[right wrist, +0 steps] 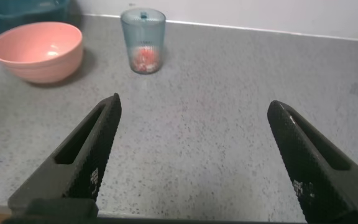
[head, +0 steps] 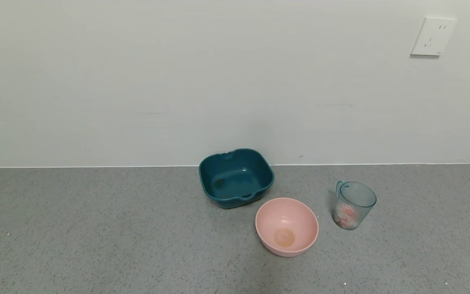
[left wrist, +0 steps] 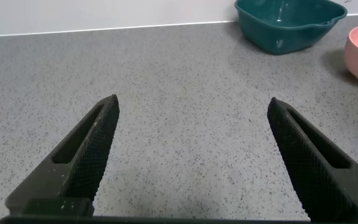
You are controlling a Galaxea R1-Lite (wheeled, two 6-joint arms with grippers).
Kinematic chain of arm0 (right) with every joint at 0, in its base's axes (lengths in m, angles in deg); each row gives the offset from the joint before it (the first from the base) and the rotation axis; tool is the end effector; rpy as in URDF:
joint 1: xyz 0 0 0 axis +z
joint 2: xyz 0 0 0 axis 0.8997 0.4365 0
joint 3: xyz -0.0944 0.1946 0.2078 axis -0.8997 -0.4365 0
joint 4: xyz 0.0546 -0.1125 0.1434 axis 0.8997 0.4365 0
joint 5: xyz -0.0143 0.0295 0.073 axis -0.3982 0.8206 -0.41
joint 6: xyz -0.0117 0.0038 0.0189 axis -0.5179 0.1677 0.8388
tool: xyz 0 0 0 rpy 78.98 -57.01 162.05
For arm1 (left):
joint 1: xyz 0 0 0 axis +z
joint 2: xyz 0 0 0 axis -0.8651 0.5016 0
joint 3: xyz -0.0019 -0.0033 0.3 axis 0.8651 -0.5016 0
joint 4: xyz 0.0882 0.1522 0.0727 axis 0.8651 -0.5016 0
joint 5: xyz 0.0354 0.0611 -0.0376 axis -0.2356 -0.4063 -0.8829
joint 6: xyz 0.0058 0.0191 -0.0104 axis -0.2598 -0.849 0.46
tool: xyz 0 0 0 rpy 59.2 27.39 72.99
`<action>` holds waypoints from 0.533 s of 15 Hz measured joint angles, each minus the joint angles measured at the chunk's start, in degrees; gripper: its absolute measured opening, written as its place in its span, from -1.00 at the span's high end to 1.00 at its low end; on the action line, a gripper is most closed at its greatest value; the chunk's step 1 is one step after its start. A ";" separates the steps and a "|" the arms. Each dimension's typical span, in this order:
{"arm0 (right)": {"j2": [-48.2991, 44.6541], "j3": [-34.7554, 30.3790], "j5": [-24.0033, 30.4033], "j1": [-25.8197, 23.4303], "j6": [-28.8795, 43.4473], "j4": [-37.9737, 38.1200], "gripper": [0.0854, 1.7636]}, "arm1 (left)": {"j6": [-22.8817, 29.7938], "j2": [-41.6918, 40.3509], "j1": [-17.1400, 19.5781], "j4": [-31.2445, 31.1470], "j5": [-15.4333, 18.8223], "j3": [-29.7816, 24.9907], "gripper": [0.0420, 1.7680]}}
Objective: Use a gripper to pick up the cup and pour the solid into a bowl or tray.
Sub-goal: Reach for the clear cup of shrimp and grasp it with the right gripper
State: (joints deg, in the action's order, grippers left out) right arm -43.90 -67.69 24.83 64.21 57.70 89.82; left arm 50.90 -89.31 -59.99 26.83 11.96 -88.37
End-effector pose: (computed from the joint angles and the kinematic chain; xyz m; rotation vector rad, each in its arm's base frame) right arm -0.0251 0.0007 0.0816 -0.0381 -0.0110 0.0310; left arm -0.0228 0.0000 0.0749 0.0382 0.0041 -0.0080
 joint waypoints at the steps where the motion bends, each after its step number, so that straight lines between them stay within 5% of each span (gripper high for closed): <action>1: 0.07 1.76 0.71 0.00 0.11 1.29 -0.94 | 0.02 0.00 0.00 0.02 -0.02 0.00 -0.94; 8: 15.64 17.23 7.17 0.32 -0.11 7.61 -0.94 | 0.00 0.02 0.00 0.02 -0.02 0.00 -0.94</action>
State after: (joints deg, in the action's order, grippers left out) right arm -28.26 -50.46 32.00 64.53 57.59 97.42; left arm 50.90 -89.28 -59.99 26.85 11.93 -88.37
